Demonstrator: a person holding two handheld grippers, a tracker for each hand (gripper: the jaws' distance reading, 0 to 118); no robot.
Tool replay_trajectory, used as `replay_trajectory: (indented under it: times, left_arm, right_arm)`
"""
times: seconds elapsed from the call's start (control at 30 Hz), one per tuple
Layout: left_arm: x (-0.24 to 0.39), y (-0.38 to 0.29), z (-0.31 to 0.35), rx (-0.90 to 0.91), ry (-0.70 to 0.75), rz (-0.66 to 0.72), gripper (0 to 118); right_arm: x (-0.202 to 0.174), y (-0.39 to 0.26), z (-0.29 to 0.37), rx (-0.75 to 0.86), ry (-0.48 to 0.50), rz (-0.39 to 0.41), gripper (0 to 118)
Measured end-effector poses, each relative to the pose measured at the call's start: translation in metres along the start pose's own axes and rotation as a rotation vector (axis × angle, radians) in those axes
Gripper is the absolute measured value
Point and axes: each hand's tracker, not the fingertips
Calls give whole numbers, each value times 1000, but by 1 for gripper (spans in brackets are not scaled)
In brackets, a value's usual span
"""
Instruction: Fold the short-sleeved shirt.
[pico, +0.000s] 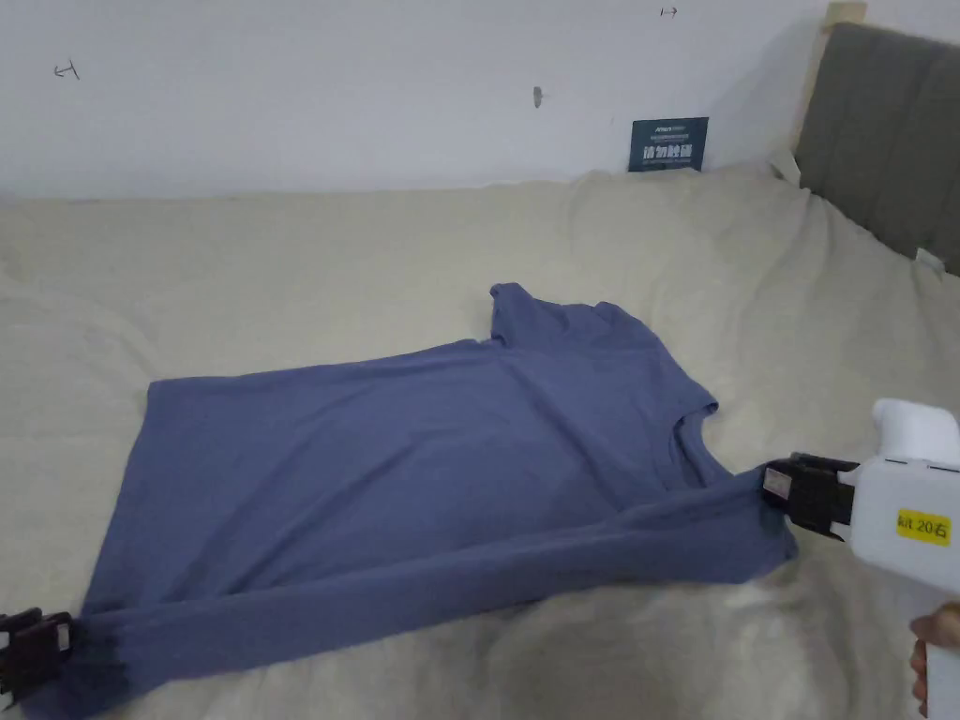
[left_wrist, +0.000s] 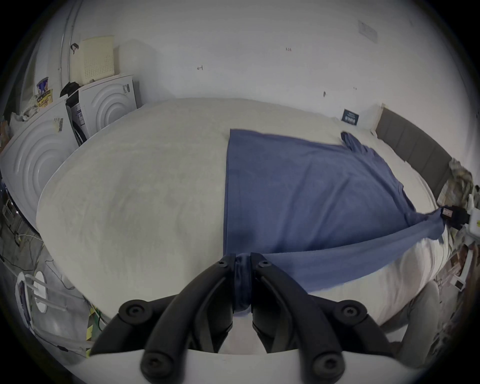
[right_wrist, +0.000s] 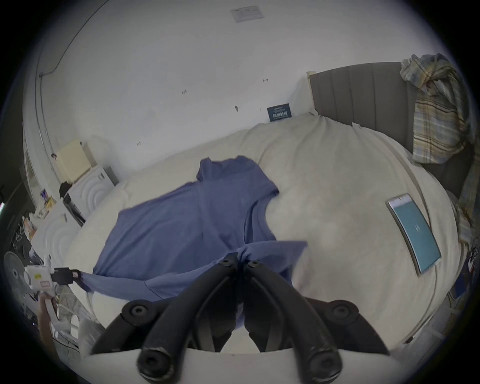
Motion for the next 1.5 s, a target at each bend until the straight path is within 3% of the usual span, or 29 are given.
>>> replay_trajectory:
  times: [0.17,0.3,0.4,0.47,0.5,0.53,0.57,0.6,0.63,0.83,0.9,0.93,0.97,1.0,1.03,1.13,1.23,1.33,1.37,1.4,1.43,1.47,1.5]
  left_arm:
    - [9,50,-51,-48,40,-37,11]
    - [20,70,-97,-118,80,-76,11]
    - [25,74,-115,-155,80,-92,11]
    - [19,73,-130,-173,77,-107,12]
    - [18,75,-131,-179,75,-109,18]
    - [17,77,-128,-170,75,-105,44]
    - [18,76,-121,-157,87,-104,75]
    - [16,77,-115,-144,103,-104,102]
    - [13,78,-111,-140,107,-100,118]
    - [-7,72,-52,-25,45,-12,118]
    - [-9,58,-30,-6,23,-13,113]
    - [-10,50,-20,10,19,-8,97]
    - [-10,41,-12,11,20,-5,70]
    - [-13,27,-7,5,25,-5,35]
    - [-13,17,-5,-8,58,-7,3]
    - [-12,-8,-3,-50,64,-20,0]
    - [-22,-16,-4,-45,14,72,0]
    - [-23,-12,-10,-38,14,68,0]
    - [-22,-6,-14,-65,14,62,2]
    - [-19,-3,-18,-87,23,35,17]
    - [-16,-1,-22,-76,23,17,57]
    - [-15,0,-27,-85,21,8,89]
    - [-18,2,-42,-108,24,0,105]
  right_arm:
    - [-11,46,-63,-27,2,-26,3]
    - [-17,60,-120,-97,-59,27,3]
    - [-14,57,-148,-154,-98,17,3]
    - [-10,55,-153,-156,-87,12,12]
    - [-9,53,-153,-155,-86,12,32]
    - [-9,53,-151,-149,-100,14,66]
    - [-9,53,-149,-145,-123,26,82]
    - [-8,53,-145,-144,-126,31,83]
    - [-8,52,-137,-130,-125,38,83]
    - [-14,46,-74,-7,-8,84,81]
    - [-20,36,-53,8,27,96,68]
    - [-21,31,-45,19,24,106,46]
    - [-23,24,-36,30,33,110,22]
    - [-24,17,-30,40,19,104,6]
    - [-25,10,-26,50,18,95,1]
    - [-21,-7,-18,27,74,59,0]
    - [-23,-20,-18,-1,64,84,0]
    - [-22,-27,-20,-21,49,92,0]
    - [-20,-29,-20,-27,47,84,0]
    - [-18,-30,-20,-32,46,73,0]
    - [-18,-33,-20,-34,46,66,0]
    - [-17,-34,-19,-34,47,66,0]
    - [-15,-36,-19,-36,41,63,0]
